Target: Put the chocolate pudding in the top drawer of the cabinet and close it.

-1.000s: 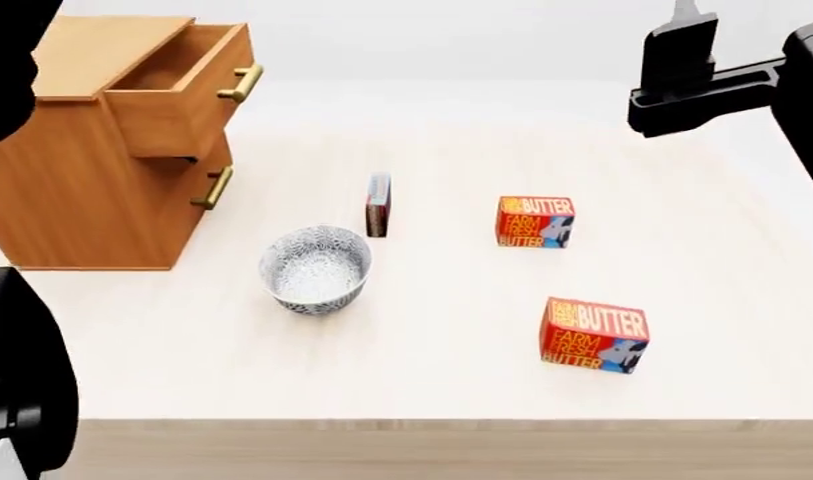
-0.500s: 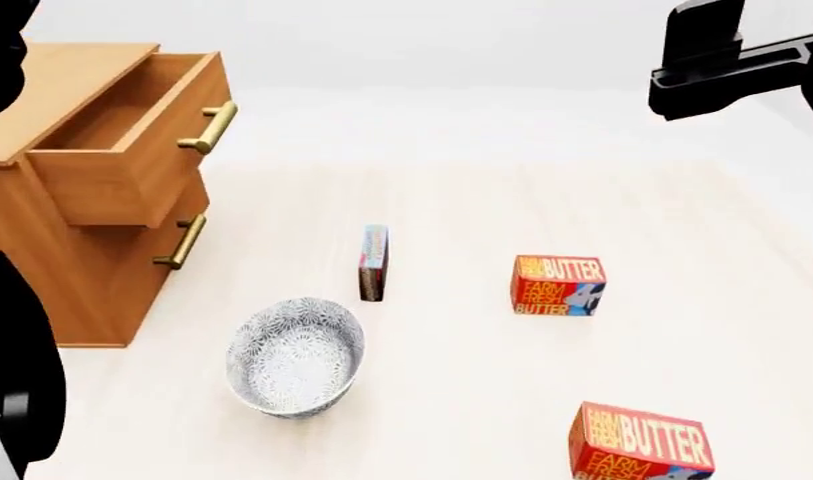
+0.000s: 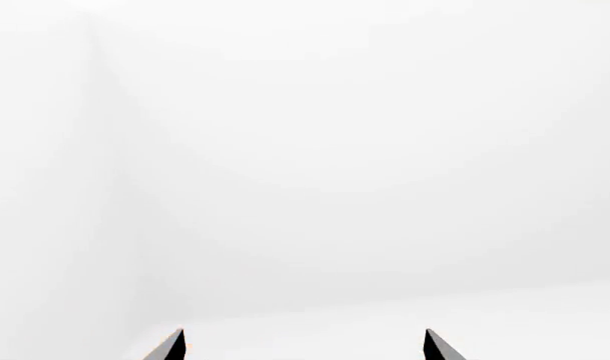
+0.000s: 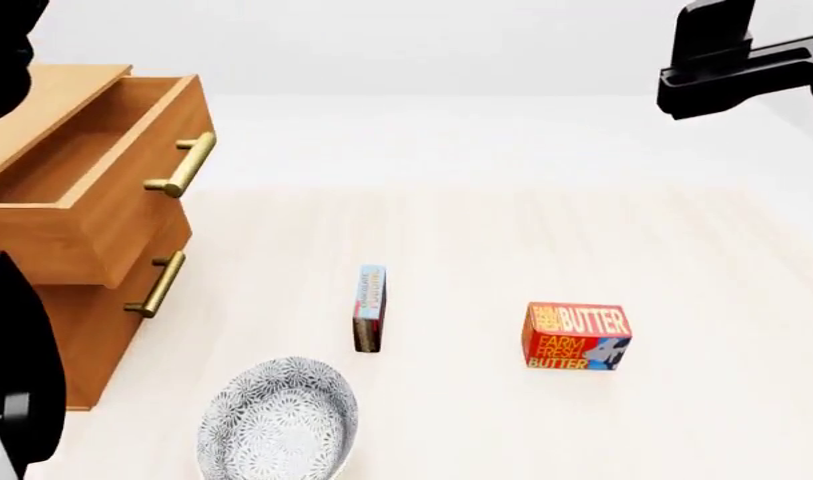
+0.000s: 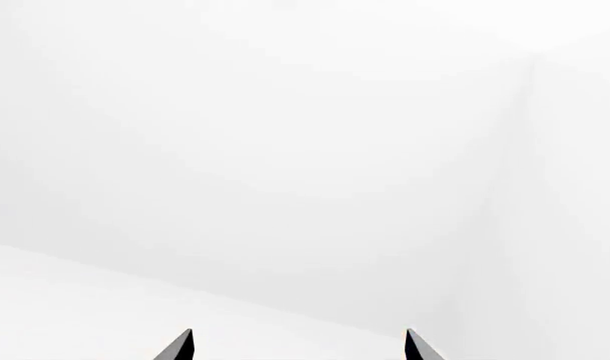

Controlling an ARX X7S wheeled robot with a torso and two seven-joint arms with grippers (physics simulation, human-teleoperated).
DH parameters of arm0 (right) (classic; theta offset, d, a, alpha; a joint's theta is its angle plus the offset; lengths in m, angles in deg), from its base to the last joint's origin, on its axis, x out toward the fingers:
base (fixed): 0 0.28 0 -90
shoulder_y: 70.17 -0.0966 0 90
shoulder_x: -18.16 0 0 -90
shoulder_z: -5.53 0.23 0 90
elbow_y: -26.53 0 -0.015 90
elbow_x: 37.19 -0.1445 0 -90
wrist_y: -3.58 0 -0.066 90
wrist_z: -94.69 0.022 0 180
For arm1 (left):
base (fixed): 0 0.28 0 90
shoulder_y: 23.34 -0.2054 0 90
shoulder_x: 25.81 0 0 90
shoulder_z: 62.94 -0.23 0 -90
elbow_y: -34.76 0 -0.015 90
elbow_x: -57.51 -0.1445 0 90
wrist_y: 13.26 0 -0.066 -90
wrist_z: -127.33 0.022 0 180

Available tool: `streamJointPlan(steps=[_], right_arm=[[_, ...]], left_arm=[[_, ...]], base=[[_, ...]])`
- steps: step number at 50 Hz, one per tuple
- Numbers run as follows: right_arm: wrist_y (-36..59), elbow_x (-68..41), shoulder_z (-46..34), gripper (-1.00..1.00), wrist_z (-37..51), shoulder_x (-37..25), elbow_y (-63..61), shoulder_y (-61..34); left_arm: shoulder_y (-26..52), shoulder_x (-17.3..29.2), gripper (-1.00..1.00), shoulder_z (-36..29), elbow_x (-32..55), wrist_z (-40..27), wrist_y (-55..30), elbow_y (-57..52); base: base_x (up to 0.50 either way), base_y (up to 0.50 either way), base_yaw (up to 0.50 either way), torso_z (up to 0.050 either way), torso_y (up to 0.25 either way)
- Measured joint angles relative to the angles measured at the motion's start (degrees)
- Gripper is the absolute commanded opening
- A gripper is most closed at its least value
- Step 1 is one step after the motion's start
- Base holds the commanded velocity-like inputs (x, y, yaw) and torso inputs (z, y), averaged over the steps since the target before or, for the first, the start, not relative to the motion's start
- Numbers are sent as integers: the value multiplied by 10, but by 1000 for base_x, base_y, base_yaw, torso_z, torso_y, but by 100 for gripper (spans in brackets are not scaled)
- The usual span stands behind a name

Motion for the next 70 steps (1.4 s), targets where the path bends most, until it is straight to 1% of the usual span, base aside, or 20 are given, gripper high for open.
streamJointPlan(steps=[6, 12, 18, 32, 40, 54, 64, 70], right_arm=[[-6, 6, -4, 100, -2, -5, 0, 5], [-11, 11, -7, 100, 0, -8, 1, 10], [-14, 14, -13, 100, 2, -9, 4, 15], [-23, 20, -24, 100, 8, -11, 9, 28], [-35, 34, -30, 100, 0, -13, 12, 44], [-48, 41, -41, 100, -4, -9, 10, 61], [-53, 44, -48, 100, -6, -8, 11, 66], [-58, 51, -52, 100, -11, -9, 12, 71]], left_arm=[[2, -3, 100, -2, 0, 0, 1, 19], [9, -8, 100, -10, -4, 2, 10, 66], [26, -14, 100, -26, -14, 10, 38, 154], [83, -42, 100, -60, -36, 44, 128, 421], [111, -53, 100, -75, -48, 54, 164, 535], [153, -62, 100, -93, -67, 67, 221, 694], [169, -69, 100, -99, -75, 73, 260, 782], [167, -71, 100, -97, -79, 73, 279, 816]], base=[[0, 0, 0, 0, 0], [0, 0, 0, 0, 0], [0, 0, 0, 0, 0], [0, 0, 0, 0, 0], [0, 0, 0, 0, 0], [0, 0, 0, 0, 0], [0, 0, 0, 0, 0], [0, 0, 0, 0, 0]])
